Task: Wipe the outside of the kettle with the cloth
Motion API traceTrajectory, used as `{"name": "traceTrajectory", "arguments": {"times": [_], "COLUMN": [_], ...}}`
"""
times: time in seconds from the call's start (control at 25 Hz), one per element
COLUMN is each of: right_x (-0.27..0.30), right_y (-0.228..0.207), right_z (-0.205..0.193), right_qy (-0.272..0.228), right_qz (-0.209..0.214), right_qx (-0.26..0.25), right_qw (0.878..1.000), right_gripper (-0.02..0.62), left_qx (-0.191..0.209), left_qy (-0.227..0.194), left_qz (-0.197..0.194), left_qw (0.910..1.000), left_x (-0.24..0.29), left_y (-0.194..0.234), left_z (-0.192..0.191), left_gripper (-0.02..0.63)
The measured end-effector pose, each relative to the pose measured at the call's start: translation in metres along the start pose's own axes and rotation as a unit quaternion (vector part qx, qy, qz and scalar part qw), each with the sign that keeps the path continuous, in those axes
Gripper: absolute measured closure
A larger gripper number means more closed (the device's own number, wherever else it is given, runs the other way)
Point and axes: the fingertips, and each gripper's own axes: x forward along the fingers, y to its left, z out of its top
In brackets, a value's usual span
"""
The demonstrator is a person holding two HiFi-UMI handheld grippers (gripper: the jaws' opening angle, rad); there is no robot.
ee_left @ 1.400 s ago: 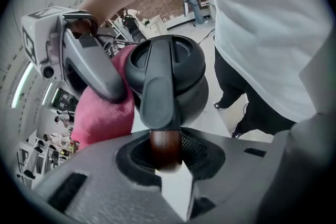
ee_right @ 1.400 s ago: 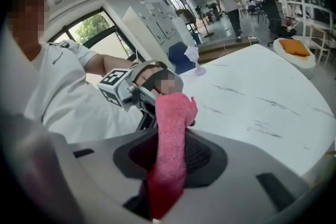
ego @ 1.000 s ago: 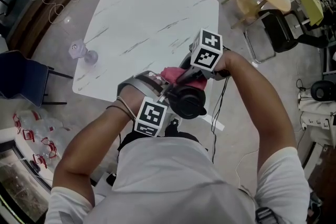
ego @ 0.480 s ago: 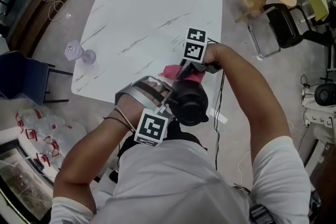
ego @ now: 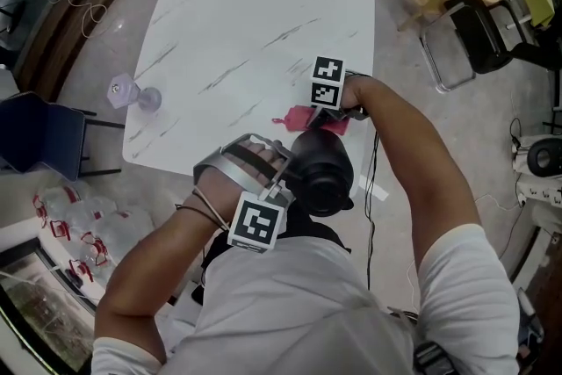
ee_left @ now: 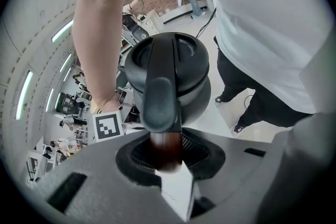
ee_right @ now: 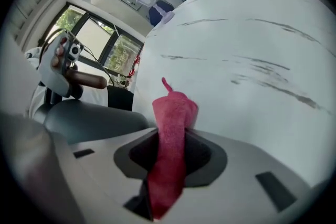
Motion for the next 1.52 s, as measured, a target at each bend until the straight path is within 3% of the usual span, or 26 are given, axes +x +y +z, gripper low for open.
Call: {"name": "traceTrajectory", "arguments": {"times": [0.08,0.16,0.32,0.44,0.56,0.68,0.76,0.88,1.04,1.36,1.44,1.52], "right_x": [-0.004,-0.019,-0.077,-0.128,-0.172,-0.199,-0.207,-0.206,-0.193,-0.184,-0.181,-0.176], "right_y": [-0.003,-0.005,-0.010,-0.006,0.005,0.022,0.040,0.070,0.104,0.147,0.154,0.161], "right_z": [0.005,0.017,0.035,0.033,0.015,-0.018,-0.039,-0.066,-0.089,-0.120,-0.121,-0.120], "right_qy": [-0.026,-0.083,-0.222,-0.334,-0.430,-0.495,-0.526,-0.552,-0.580,-0.623,-0.633,-0.640], "right_qz": [-0.012,-0.031,-0.092,-0.144,-0.203,-0.257,-0.278,-0.304,-0.327,-0.355,-0.348,-0.347], "right_qx": [0.002,0.010,0.035,0.061,0.094,0.133,0.153,0.173,0.198,0.240,0.244,0.240], "right_qw": [1.000,0.996,0.970,0.930,0.875,0.819,0.789,0.757,0.719,0.655,0.647,0.642], "right_gripper": [0.476,0.476,0.476,0.474,0.474,0.472,0.472,0.468,0.459,0.460,0.462,0.465], "left_qx": [0.022,0.014,-0.032,-0.076,-0.132,-0.185,-0.216,-0.251,-0.253,-0.245,-0.257,-0.288], "left_qy": [0.018,0.020,0.016,0.015,0.013,0.006,0.003,0.001,0.009,0.022,0.010,-0.019], "left_qz": [0.016,0.015,-0.012,-0.041,-0.076,-0.106,-0.118,-0.126,-0.125,-0.118,-0.101,-0.095], "left_qw": [0.9995,0.9996,0.9993,0.9962,0.9883,0.9770,0.9691,0.9596,0.9594,0.9620,0.9610,0.9526], "left_x": [0.002,0.004,0.012,0.019,0.027,0.030,0.028,0.027,0.026,0.026,0.025,0.018], "left_y": [0.006,0.007,0.006,0.007,0.008,0.009,0.009,0.011,0.011,0.013,0.015,0.015], "left_z": [-0.010,-0.015,-0.026,-0.034,-0.041,-0.046,-0.046,-0.044,-0.038,-0.033,-0.035,-0.034], "left_gripper": [0.508,0.508,0.507,0.506,0.505,0.506,0.506,0.506,0.506,0.499,0.471,0.421]}}
